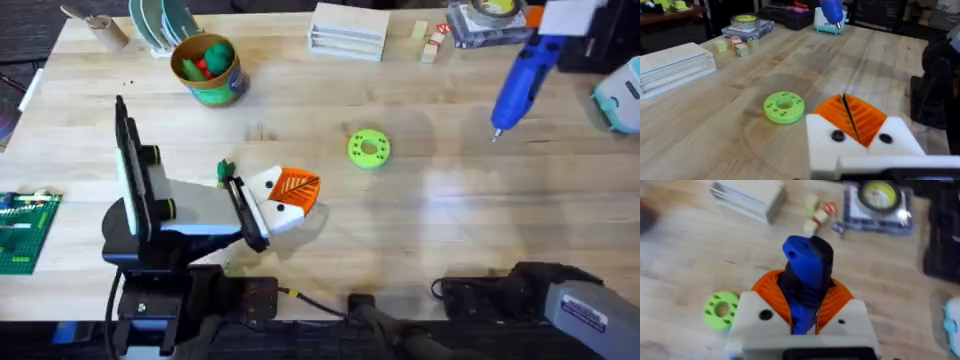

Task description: Pick up the gripper from the table and insert it into the empty holder that is missing its gripper. Then pick up a screw, insert it into the mounting hole, and use the screwdriver to tighten it. Finally, clean up the table by picking up the vegetable and placing it into the bucket.

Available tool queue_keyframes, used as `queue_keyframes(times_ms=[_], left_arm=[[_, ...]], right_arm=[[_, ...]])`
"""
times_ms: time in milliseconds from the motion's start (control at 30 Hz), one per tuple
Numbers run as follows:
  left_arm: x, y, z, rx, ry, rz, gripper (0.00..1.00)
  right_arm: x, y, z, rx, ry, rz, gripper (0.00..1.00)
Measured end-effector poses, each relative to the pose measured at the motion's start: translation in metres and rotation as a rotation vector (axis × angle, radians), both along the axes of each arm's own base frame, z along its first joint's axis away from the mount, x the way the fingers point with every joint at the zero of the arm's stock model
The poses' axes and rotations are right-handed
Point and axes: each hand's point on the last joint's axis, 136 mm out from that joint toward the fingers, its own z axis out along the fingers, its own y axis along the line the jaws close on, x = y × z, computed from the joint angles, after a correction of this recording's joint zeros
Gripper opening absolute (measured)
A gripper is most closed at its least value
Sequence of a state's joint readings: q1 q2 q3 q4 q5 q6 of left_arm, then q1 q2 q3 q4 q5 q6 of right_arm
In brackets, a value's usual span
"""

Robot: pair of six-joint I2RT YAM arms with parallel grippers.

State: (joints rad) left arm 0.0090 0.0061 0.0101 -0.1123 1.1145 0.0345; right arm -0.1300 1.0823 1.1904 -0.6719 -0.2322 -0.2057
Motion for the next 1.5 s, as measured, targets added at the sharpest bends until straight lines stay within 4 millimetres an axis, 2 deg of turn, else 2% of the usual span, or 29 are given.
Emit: queue_keyframes(times_ms=[167, 233, 467, 767, 1000, 1167, 1333, 1500], left_arm=[[0.000, 0.000, 0.000, 0.000, 0.000, 0.000, 0.005], [0.000, 0.000, 0.000, 0.000, 0.000, 0.000, 0.005], [0.000, 0.000, 0.000, 0.000, 0.000, 0.000, 0.005], [0.000, 0.000, 0.000, 0.000, 0.000, 0.000, 0.005], [0.000, 0.000, 0.000, 0.000, 0.000, 0.000, 0.005], [0.000, 0.000, 0.000, 0.000, 0.000, 0.000, 0.005], [0.000, 0.000, 0.000, 0.000, 0.000, 0.000, 0.005], [0.000, 0.000, 0.000, 0.000, 0.000, 0.000, 0.005]], right_arm=[[0.003, 0.047, 0.035, 0.064, -0.172, 0.100, 0.193], [0.003, 0.073, 0.046, 0.102, -0.260, 0.163, 0.190], [-0.013, 0.161, 0.065, 0.239, -0.458, 0.402, 0.179], [-0.045, 0.234, 0.089, 0.341, -0.550, 0.622, 0.165], [-0.068, 0.276, 0.096, 0.401, -0.584, 0.747, 0.155], [-0.093, 0.302, 0.099, 0.443, -0.584, 0.862, 0.148], [-0.119, 0.317, 0.103, 0.483, -0.583, 0.972, 0.141], [-0.132, 0.331, 0.104, 0.509, -0.592, 1.030, 0.136]])
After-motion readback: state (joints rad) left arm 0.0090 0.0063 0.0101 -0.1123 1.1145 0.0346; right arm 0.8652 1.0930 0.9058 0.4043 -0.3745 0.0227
